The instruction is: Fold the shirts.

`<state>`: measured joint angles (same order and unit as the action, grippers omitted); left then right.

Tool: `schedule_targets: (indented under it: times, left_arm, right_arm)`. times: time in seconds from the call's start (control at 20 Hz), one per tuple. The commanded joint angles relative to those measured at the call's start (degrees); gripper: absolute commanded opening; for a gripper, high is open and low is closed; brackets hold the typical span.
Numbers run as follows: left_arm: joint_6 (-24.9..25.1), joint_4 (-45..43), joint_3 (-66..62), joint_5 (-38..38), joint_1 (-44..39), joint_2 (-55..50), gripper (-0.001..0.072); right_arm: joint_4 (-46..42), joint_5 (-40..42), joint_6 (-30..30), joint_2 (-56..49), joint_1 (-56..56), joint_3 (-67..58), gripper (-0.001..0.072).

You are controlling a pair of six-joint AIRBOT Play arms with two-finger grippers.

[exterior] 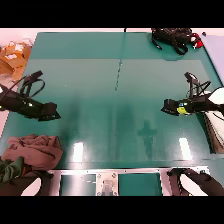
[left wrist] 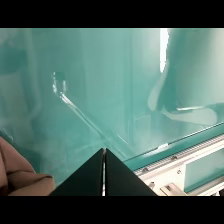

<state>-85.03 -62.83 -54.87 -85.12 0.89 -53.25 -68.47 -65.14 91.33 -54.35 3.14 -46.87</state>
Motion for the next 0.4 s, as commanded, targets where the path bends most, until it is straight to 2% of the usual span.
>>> schedule_targets:
  times: [0.0, 0.35]
  left_arm:
    - [0.0, -1.0, 2.8, 1.4, -0.1, 1.6, 0.0019]
    - [0.0, -1.0, 2.8, 2.6, -0.1, 1.6, 0.002]
  right_arm:
    - [0.3, 1.5, -0.1, 1.3, -2.0, 1.7, 0.002]
    - [0.3, 1.5, -0.1, 1.3, -2.0, 1.7, 0.002]
